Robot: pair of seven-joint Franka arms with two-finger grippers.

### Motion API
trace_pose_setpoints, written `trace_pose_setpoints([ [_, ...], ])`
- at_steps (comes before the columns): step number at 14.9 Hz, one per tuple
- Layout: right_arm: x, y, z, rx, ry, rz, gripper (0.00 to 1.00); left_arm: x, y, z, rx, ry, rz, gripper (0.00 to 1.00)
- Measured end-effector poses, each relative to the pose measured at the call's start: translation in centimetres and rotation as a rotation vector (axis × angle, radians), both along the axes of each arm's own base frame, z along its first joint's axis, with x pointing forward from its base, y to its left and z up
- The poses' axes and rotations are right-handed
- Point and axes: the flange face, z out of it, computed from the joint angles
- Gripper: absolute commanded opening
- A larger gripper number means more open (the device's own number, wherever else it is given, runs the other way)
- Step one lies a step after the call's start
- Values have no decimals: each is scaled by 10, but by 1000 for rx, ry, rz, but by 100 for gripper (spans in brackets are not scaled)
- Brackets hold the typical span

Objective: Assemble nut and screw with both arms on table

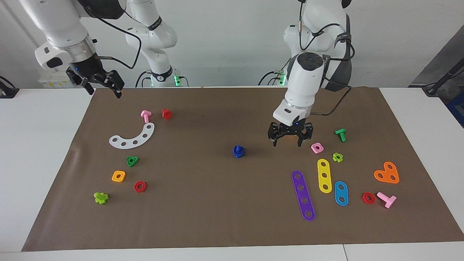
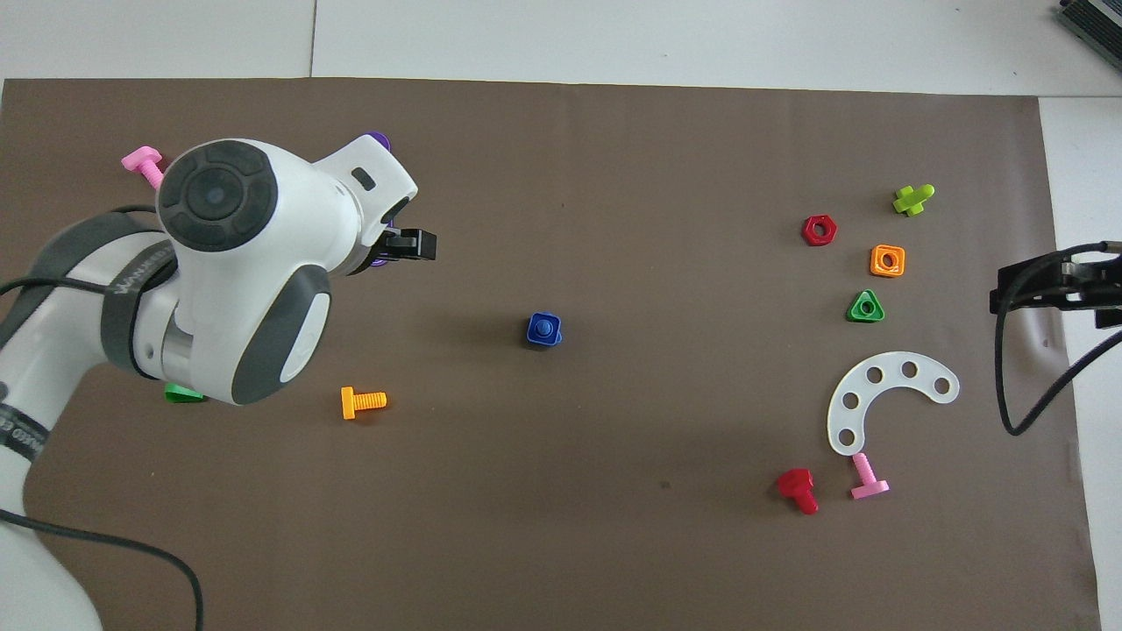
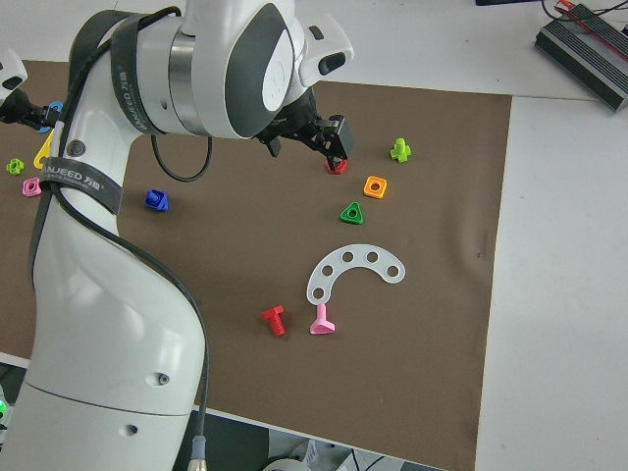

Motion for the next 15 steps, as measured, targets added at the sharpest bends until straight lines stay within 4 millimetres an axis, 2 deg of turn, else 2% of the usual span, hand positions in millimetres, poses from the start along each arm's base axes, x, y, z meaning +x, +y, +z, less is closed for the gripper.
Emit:
trace_pose_setpoints([
  [4, 0, 0, 0, 1, 0, 0, 100, 6, 86, 34, 37, 18, -51, 99],
  [6, 0, 0, 0, 1, 0, 0, 100, 3, 133, 55, 52, 19, -71, 99],
  [8, 0, 0, 0, 1, 0, 0, 100, -3, 171, 73, 62, 20, -89, 99],
  [11, 0, 0, 0, 1, 0, 0, 100, -13, 204, 97, 53, 20, -100, 99],
  [15, 0, 0, 1, 1, -1, 0, 100, -20, 213, 147, 35, 24, -97, 100],
])
